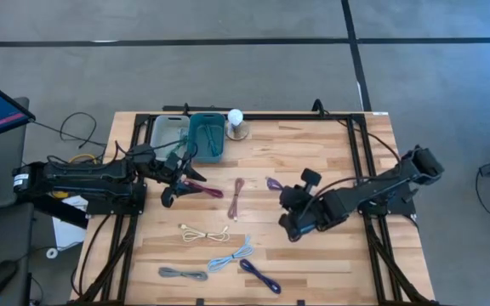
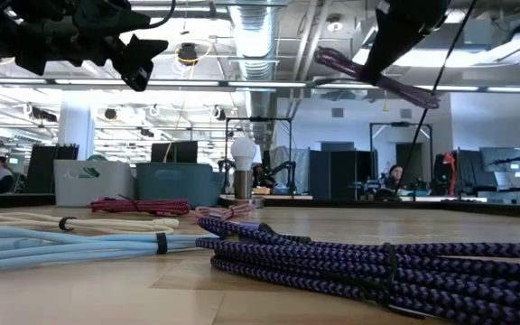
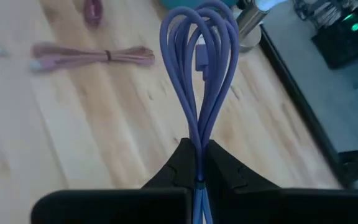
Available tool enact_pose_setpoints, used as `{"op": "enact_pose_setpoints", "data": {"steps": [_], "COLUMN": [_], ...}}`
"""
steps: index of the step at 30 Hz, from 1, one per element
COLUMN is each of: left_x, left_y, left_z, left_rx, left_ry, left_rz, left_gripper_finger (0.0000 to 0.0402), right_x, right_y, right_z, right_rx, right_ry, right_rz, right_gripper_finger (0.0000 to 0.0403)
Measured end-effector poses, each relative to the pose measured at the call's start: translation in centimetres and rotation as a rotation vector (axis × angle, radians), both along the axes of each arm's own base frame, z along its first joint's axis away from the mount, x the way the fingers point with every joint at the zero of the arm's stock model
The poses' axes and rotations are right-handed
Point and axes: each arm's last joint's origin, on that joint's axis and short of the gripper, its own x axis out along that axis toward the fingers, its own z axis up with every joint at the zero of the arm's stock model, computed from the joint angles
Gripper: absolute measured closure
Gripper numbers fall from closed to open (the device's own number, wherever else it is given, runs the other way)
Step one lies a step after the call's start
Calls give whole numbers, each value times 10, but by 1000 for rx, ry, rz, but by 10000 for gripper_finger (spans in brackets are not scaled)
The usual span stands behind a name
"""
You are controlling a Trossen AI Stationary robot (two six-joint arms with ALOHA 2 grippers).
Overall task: Pick & Place USB Port
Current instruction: Put the purple charger cable into the gray bin
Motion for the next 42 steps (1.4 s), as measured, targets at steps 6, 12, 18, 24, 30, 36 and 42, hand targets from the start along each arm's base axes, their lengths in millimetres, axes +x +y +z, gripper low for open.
{"op": "enact_pose_setpoints", "data": {"steps": [6, 12, 18, 24, 30, 36, 42], "left_x": [0, -2, -11, -22, -34, -38, -34], "left_y": [0, 5, 11, 13, 14, 15, 16], "left_z": [1, 2, 8, 14, 12, 13, 10], "left_rx": [73, 75, 100, 120, 145, 139, 82], "left_ry": [-26, -35, -89, -133, -105, -112, -72], "left_rz": [20, 97, 164, 204, 243, 261, 253], "left_gripper_finger": [215, 215, 215, 215, 215, 215, 215], "right_x": [5, 8, 9, 20, 40, 63, 86], "right_y": [-28, -48, -55, -64, -76, -86, -90], "right_z": [-20, -39, -30, -11, -14, -13, -14], "right_rx": [-75, -83, -47, -10, -23, 11, 6], "right_ry": [109, 66, -92, -265, -333, -510, -604], "right_rz": [18, 21, 116, 244, 325, 448, 500], "right_gripper_finger": [398, 398, 398, 398, 398, 398, 398]}}
